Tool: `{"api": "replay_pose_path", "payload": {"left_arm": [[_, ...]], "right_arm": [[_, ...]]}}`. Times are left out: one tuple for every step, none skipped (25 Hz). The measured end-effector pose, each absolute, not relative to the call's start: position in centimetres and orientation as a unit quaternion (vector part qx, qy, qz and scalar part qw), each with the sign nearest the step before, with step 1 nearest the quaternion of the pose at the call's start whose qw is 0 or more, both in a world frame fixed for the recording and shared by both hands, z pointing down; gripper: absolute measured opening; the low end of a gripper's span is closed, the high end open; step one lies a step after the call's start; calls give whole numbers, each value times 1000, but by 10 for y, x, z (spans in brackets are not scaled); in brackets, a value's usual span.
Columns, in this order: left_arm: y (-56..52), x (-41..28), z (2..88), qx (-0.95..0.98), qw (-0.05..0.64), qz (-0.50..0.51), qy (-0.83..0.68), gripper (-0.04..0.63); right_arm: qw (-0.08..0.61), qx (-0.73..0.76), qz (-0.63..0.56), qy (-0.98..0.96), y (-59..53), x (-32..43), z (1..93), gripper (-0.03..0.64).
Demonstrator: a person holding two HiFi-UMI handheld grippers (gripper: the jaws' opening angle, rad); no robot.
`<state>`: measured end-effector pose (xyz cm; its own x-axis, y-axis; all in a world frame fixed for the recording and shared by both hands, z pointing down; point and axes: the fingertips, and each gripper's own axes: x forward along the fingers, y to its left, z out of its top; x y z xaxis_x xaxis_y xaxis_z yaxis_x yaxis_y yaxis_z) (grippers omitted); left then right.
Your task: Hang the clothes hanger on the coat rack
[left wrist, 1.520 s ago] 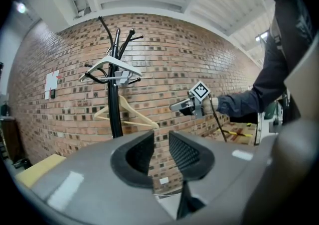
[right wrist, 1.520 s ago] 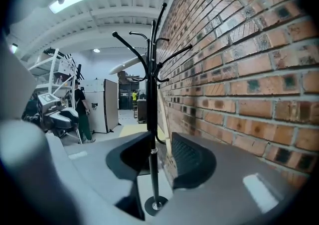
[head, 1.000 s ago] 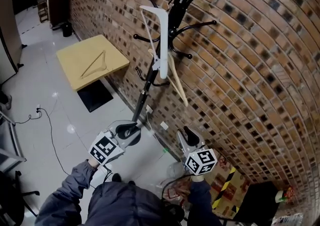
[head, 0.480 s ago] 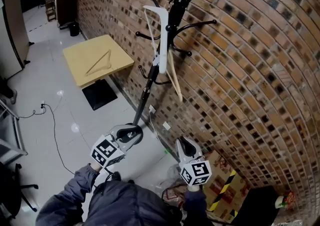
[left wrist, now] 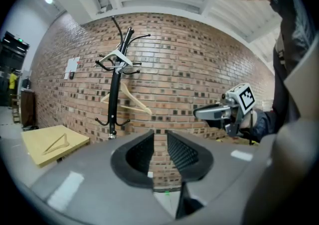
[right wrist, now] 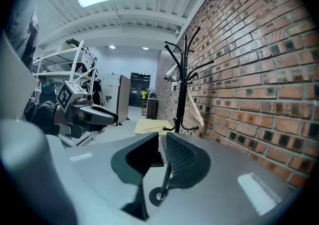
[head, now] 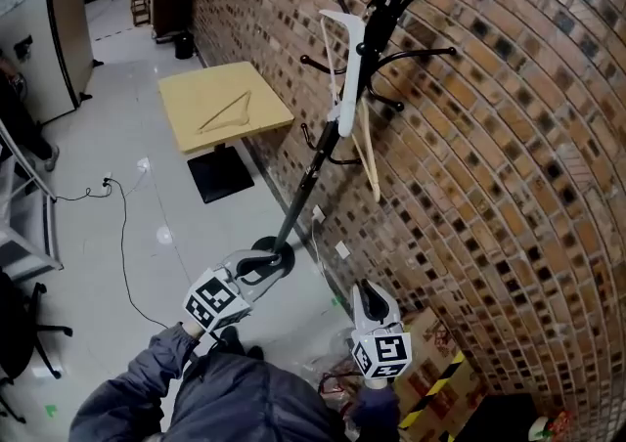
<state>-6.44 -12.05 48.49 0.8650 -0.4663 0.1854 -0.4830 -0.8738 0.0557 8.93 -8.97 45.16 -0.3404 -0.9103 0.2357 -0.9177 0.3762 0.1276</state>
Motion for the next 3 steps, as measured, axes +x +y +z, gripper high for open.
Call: {"api": "replay_pose_path", "payload": {"left_arm": [[-118,-65,486,963,51,82,-250,71],[-116,-65,487,963,52,81,-253,71],[-114,-66,488,962,54,80,-256,69]], "right_arm": [[133,560,15,-818,-87,91,453,44],[132,561,15,-817,-85,93,454,44],[130,563,16,-816,-82,95,455,44]]}}
